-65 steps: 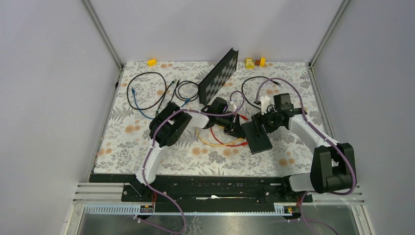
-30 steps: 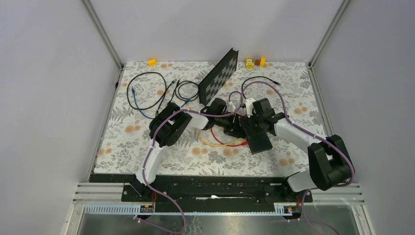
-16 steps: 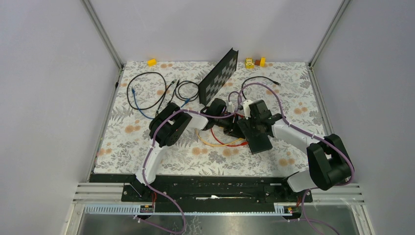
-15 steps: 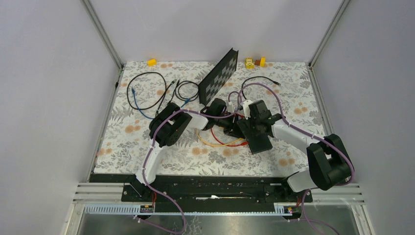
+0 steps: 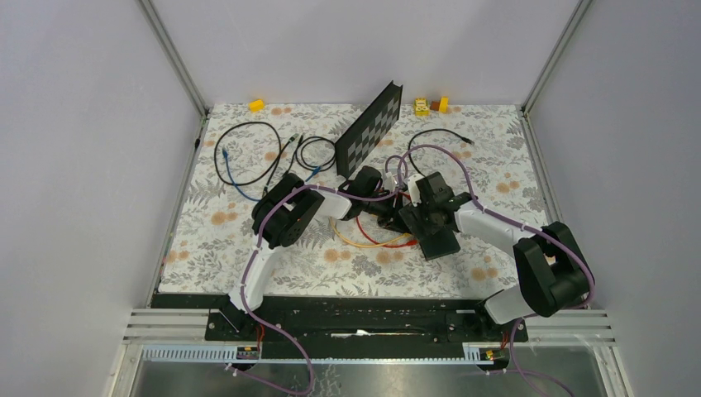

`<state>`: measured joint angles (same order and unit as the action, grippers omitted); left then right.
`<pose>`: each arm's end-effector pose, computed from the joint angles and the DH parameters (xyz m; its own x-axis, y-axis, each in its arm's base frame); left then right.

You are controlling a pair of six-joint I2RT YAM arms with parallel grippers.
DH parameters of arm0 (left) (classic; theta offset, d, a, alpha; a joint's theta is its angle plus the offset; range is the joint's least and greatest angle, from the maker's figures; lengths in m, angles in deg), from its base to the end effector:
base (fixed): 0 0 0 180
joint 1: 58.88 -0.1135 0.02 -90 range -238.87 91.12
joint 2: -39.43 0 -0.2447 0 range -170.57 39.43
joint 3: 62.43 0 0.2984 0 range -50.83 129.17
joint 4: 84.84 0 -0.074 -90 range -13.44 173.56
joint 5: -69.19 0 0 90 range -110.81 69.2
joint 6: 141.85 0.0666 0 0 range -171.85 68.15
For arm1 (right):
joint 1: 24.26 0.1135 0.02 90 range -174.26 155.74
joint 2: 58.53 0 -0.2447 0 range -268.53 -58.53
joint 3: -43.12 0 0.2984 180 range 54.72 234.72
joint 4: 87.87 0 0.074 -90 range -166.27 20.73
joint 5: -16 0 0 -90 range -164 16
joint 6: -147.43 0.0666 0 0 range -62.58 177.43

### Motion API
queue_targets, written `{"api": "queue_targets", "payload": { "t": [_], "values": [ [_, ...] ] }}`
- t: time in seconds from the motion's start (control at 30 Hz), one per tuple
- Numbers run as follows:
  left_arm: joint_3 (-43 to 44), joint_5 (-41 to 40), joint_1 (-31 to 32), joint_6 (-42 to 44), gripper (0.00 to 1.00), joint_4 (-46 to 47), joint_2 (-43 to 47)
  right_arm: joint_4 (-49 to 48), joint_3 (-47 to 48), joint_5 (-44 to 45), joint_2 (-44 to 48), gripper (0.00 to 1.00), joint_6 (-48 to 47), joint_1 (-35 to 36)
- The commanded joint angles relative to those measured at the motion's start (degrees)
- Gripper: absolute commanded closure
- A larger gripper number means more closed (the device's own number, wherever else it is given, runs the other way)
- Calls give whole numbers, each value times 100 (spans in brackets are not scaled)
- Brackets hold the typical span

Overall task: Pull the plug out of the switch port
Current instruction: Pull the connector from the switch port.

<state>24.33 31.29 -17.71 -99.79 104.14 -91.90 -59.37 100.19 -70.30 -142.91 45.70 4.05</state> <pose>0.3325 -0.3606 0.0210 -0.9523 0.2270 -0.2038 0.2692 0.3112 -0.9114 0.3015 0.1575 0.1039 -0.6233 -0.5662 -0.5394 -0.5802 0.7973 -0.1665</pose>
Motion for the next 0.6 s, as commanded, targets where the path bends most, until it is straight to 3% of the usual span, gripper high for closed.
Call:
{"api": "queue_targets", "payload": {
  "t": [0.0, 0.57],
  "values": [
    [-100, -472, -111, 190, 100, 60, 15, 310, 118, 303, -94, 14, -87, 73],
    [-367, -420, -109, 1, 100, 513, 60, 291, 153, 340, -114, 11, 41, -215]
  ]
}}
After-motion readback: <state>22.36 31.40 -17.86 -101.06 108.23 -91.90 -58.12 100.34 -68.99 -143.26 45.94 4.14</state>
